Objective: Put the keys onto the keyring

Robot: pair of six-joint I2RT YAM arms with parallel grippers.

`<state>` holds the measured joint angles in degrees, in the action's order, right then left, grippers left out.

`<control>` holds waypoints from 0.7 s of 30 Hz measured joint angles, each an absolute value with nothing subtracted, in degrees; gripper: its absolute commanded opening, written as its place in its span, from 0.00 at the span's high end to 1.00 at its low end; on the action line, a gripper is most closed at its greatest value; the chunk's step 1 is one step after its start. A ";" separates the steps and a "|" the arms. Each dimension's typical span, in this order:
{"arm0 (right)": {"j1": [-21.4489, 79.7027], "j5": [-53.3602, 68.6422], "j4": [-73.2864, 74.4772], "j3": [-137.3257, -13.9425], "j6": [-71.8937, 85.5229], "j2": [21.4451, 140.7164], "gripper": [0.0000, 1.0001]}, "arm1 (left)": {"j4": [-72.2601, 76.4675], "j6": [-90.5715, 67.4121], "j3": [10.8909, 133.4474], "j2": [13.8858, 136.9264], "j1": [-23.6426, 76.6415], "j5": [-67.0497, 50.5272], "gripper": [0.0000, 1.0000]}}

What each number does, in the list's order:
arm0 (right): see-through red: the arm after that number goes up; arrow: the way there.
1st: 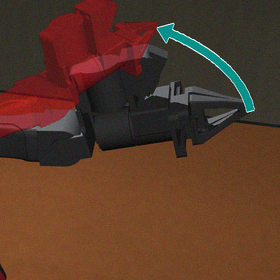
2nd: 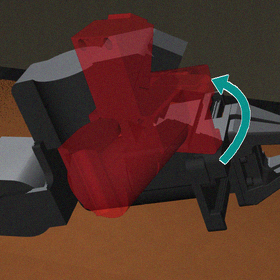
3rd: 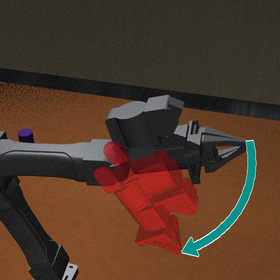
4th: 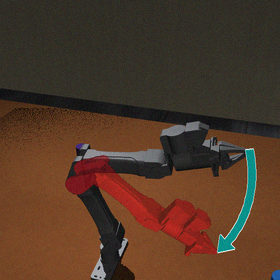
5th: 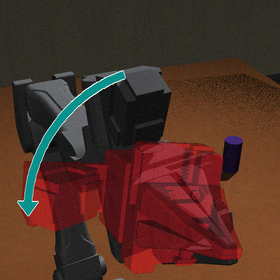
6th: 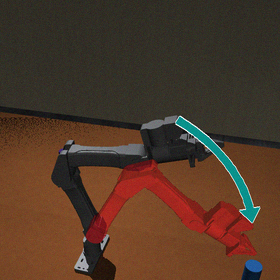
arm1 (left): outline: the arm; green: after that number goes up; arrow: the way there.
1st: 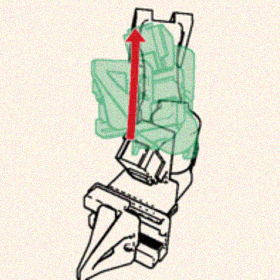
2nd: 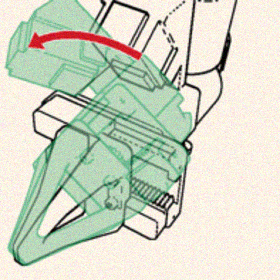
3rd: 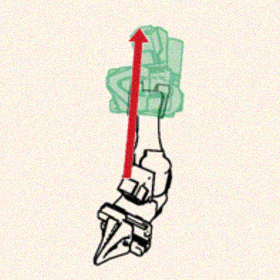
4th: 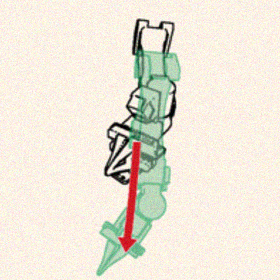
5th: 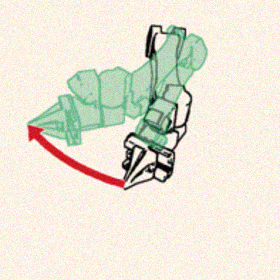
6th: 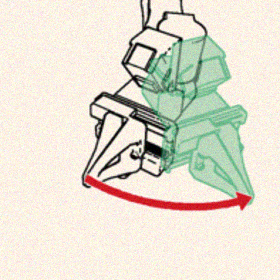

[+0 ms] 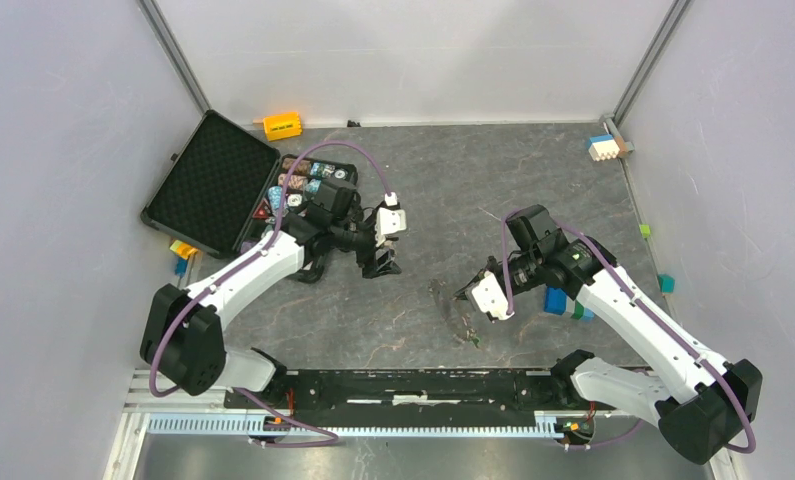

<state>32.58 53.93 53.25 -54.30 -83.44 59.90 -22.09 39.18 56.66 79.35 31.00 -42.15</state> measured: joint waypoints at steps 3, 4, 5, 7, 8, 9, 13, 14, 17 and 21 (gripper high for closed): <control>32.58 53.95 53.28 -54.30 -83.44 59.92 1.00 | -22.09 39.18 56.66 79.61 31.00 -42.15 0.18; 32.58 53.95 53.28 -54.30 -83.44 59.92 1.00 | -22.09 39.18 56.66 79.66 31.00 -42.13 0.18; 32.58 53.95 53.30 -54.30 -83.44 59.94 1.00 | -22.06 39.16 56.66 79.68 31.00 -42.11 0.18; 32.51 54.02 53.25 -54.30 -83.35 59.99 1.00 | -21.63 39.09 56.62 79.68 31.00 -41.82 0.18; 32.45 54.11 53.21 -54.30 -83.31 60.01 1.00 | -21.23 38.83 56.62 79.75 31.00 -41.43 0.18; 32.16 54.37 53.19 -54.30 -83.15 60.01 1.00 | -20.53 38.33 56.62 79.94 31.00 -40.40 0.18; 31.18 55.27 53.06 -54.30 -82.72 60.01 1.00 | -20.01 34.39 58.65 83.44 30.98 -35.09 0.18; 30.98 55.37 52.99 -54.30 -82.61 59.94 1.00 | -20.12 32.93 60.07 85.12 30.98 -33.36 0.18; 30.85 55.68 52.95 -54.30 -82.48 59.66 1.00 | -21.04 28.36 64.90 90.28 30.94 -28.05 0.18; 30.85 55.83 52.84 -54.13 -82.41 59.00 1.00 | -23.35 22.15 72.62 97.86 30.87 -19.46 0.22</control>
<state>30.85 55.83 52.84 -54.13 -82.41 59.00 -23.35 22.15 72.62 97.86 30.87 -19.46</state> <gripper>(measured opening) 0.007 0.814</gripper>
